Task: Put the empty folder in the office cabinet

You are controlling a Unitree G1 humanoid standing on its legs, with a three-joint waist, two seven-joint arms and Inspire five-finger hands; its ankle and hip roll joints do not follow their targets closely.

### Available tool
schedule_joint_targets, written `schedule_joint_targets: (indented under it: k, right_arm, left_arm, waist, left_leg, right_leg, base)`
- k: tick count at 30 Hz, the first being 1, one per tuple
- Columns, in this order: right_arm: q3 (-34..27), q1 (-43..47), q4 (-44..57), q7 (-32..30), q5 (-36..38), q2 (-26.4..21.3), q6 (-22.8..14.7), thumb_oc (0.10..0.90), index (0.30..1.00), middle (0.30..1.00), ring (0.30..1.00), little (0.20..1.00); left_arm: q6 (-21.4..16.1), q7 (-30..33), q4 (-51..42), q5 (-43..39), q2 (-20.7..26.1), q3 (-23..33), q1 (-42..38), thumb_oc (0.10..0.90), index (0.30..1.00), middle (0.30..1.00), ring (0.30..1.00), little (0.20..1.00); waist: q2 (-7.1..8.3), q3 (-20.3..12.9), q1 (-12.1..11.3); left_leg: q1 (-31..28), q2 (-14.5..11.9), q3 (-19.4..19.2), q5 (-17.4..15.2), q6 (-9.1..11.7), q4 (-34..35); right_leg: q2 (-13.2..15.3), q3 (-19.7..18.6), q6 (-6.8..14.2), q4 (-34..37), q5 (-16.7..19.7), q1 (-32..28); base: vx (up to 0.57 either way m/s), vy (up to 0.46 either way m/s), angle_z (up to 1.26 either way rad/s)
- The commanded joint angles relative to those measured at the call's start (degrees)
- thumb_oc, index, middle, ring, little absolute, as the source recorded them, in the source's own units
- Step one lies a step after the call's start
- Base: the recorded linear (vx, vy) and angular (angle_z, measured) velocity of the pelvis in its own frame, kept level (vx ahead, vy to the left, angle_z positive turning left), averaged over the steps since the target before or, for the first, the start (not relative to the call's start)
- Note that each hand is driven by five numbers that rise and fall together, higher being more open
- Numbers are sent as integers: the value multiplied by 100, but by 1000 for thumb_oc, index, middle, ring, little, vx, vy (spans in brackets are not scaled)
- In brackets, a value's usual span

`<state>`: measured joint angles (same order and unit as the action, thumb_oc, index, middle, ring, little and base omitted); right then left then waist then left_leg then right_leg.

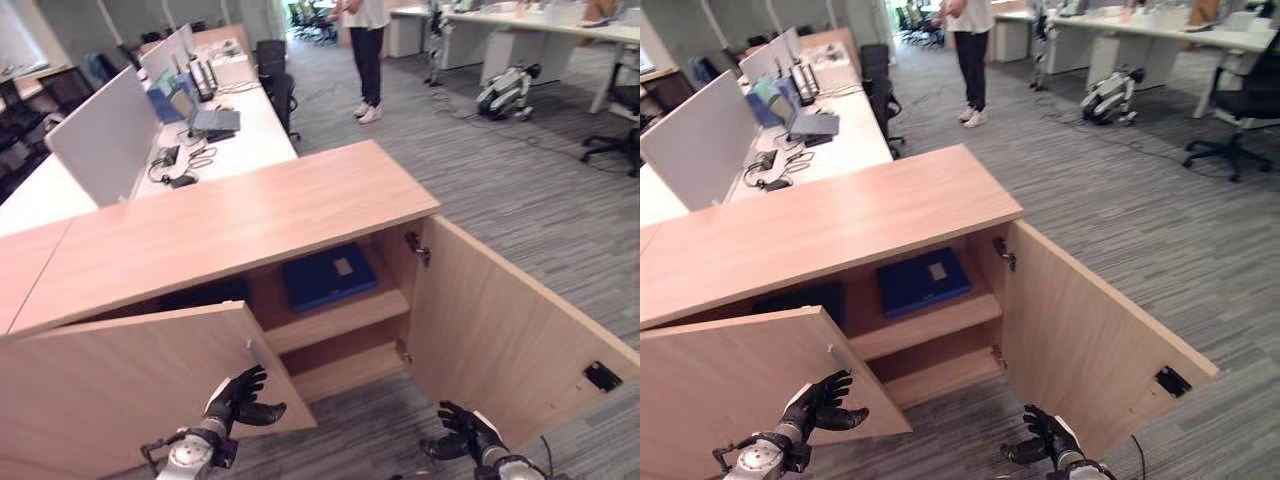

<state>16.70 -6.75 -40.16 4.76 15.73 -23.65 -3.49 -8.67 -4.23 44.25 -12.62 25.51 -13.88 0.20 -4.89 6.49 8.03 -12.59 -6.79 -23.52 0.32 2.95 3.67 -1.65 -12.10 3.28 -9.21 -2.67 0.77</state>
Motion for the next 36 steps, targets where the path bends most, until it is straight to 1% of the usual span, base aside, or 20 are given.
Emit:
schedule_joint_targets:
  k: [1, 3, 4, 5, 9, 10, 11, 12, 15, 20, 21, 22, 24, 25, 27, 29, 30, 32, 35, 36]
  right_arm:
    - [201, 129, 722, 147, -11, -192, -424, 800, 900, 900, 900, 900]
    - [143, -80, 900, 226, -28, -327, -451, 800, 900, 900, 900, 900]
    - [19, -283, 987, 262, -37, -429, -453, 800, 900, 900, 900, 900]
    - [20, -278, 988, 262, -37, -427, -452, 800, 900, 900, 900, 900]
    - [-280, -427, 792, 217, 162, -403, -504, 800, 900, 900, 900, 900]
    - [-279, -419, 790, 217, 162, -398, -505, 800, 900, 900, 900, 900]
    - [-339, -441, 803, 188, 231, -377, -529, 800, 900, 900, 900, 900]
    - [-367, -463, 802, 181, 288, -351, -547, 800, 900, 900, 900, 900]
    - [-417, -535, 784, 151, 366, -277, -576, 800, 900, 900, 900, 900]
    - [-428, -563, 650, 81, 395, -104, -613, 800, 900, 900, 900, 900]
    - [-437, -541, 603, 58, 402, -46, -626, 800, 900, 900, 900, 900]
    - [-453, -490, 575, -3, 400, 71, -651, 800, 900, 900, 900, 900]
    - [-453, -428, 517, -51, 381, 178, -654, 800, 900, 900, 900, 900]
    - [-469, -346, 441, -107, 365, 256, -656, 800, 900, 900, 900, 900]
    - [-510, -302, 400, -129, 348, 364, -650, 800, 900, 900, 900, 900]
    - [-564, -285, 376, -150, 304, 401, -640, 800, 900, 900, 900, 900]
    - [-613, -265, 329, -171, 301, 428, -630, 800, 900, 900, 900, 900]
    - [-645, -255, 266, -183, 326, 425, -628, 800, 900, 900, 900, 900]
    - [-683, -255, 265, -210, 362, 418, -613, 800, 900, 900, 900, 900]
    - [-703, -249, 205, -221, 400, 389, -606, 800, 900, 900, 900, 900]
  left_arm:
    - [-525, 238, 397, 172, 87, -92, -1254, 800, 900, 900, 900, 900]
    - [-526, 379, 801, 208, 291, -23, -1666, 800, 900, 900, 900, 900]
    - [-540, 444, 1089, 247, 513, 47, -2012, 800, 900, 900, 900, 900]
    - [-543, 443, 1094, 246, 517, 48, -2018, 800, 900, 900, 900, 900]
    - [-540, 644, 1520, 188, 1156, 144, -2880, 800, 900, 900, 900, 900]
    - [-542, 642, 1526, 187, 1161, 142, -2890, 800, 900, 900, 900, 900]
    - [-545, 711, 1706, 109, 1360, 176, -3201, 800, 900, 900, 900, 900]
    - [-550, 739, 1765, 82, 1460, 190, -3339, 800, 900, 900, 900, 900]
    - [-572, 786, 1886, -11, 1558, 223, -3552, 800, 900, 900, 900, 900]
    - [-655, 859, 1700, -387, 1317, 413, -3463, 800, 900, 900, 900, 900]
    - [-712, 851, 1553, -503, 1182, 437, -3362, 800, 900, 900, 900, 900]
    - [-784, 810, 1163, -695, 913, 461, -3103, 800, 900, 900, 900, 900]
    - [-820, 722, 664, -790, 591, 413, -2719, 800, 900, 900, 900, 900]
    - [-821, 622, 291, -798, 350, 323, -2403, 800, 900, 900, 900, 900]
    - [-787, 447, -114, -780, 86, 185, -1995, 800, 900, 900, 900, 900]
    - [-737, 252, -487, -702, -91, 25, -1574, 800, 900, 900, 900, 900]
    - [-689, 85, -680, -673, -264, -159, -1283, 800, 900, 900, 900, 900]
    - [-661, 34, -710, -688, -350, -279, -1221, 800, 900, 900, 900, 900]
    - [-614, -35, -636, -624, -511, -410, -1057, 800, 900, 900, 900, 900]
    - [-583, -79, -524, -541, -579, -491, -1000, 800, 900, 900, 900, 900]
  waist:
    - [257, -360, 391]
    - [282, -416, 549]
    - [311, -450, 691]
    - [303, -460, 679]
    - [345, -492, 856]
    - [335, -507, 833]
    - [383, -475, 897]
    - [401, -468, 908]
    - [439, -449, 926]
    - [433, -439, 881]
    - [444, -405, 862]
    - [443, -310, 788]
    - [447, -205, 687]
    - [444, -159, 588]
    - [443, -126, 511]
    - [434, -99, 436]
    - [430, -105, 379]
    - [420, -96, 376]
    - [410, -102, 412]
    - [377, -118, 426]
  left_leg:
    - [453, 90, -285, 102, -26, -247]
    - [440, 131, -370, 84, -36, -143]
    - [400, 228, -391, 46, -72, -11]
    - [424, 208, -403, 66, -63, -14]
    - [491, 351, -500, -59, -126, 92]
    - [518, 329, -524, -32, -115, 99]
    - [530, 392, -523, -99, -160, 100]
    - [556, 404, -548, -113, -166, 106]
    - [575, 455, -544, -148, -191, 127]
    - [554, 497, -538, -192, -232, 133]
    - [524, 520, -505, -233, -259, 133]
    - [503, 509, -489, -250, -283, 133]
    - [498, 481, -513, -253, -287, 133]
    - [505, 437, -582, -239, -275, 133]
    - [503, 400, -654, -236, -267, 133]
    - [472, 388, -705, -249, -274, 133]
    - [464, 370, -750, -247, -268, 133]
    - [470, 377, -744, -227, -263, 133]
    - [478, 407, -722, -226, -258, 133]
    - [457, 429, -740, -233, -254, 133]
  right_leg:
    - [92, -74, 462, 899, -256, -825]
    - [118, -113, 508, 848, -268, -769]
    - [198, -122, 613, 814, -305, -752]
    - [179, -134, 601, 817, -276, -724]
    - [384, -148, 819, 712, -231, -492]
    - [359, -171, 805, 714, -198, -452]
    - [435, -153, 887, 671, -199, -389]
    - [457, -163, 926, 646, -176, -334]
    - [506, -169, 993, 542, -119, -229]
    - [498, -90, 976, 405, -110, -153]
    - [507, -30, 981, 308, -138, -141]
    - [474, 102, 981, 94, -145, -29]
    - [477, 425, 992, -109, -127, 114]
    - [524, 737, 981, -215, -68, 226]
    - [635, 1277, 972, -360, -76, 316]
    - [770, 1710, 931, -375, -135, 299]
    - [830, 1916, 866, -262, -126, 276]
    - [814, 1925, 838, -179, -119, 259]
    - [763, 1765, 811, 107, -134, 134]
    - [755, 1663, 788, 261, -114, 45]
  base:
    - [93, 105, -9]
    - [138, 175, -22]
    - [129, 179, -17]
    - [119, 188, -4]
    - [71, 191, -12]
    - [11, 146, -3]
    - [7, 125, -11]
    - [18, 173, -16]
    - [18, 97, -6]
    - [7, 43, 4]
    - [-44, 16, -1]
    - [-73, 19, 0]
    - [-102, -4, 1]
    - [-87, -17, -13]
    - [-63, -38, -36]
    - [-34, -70, -35]
    - [-41, -105, -47]
    - [-27, -78, -48]
    - [-19, -54, -6]
    - [-22, -74, -14]
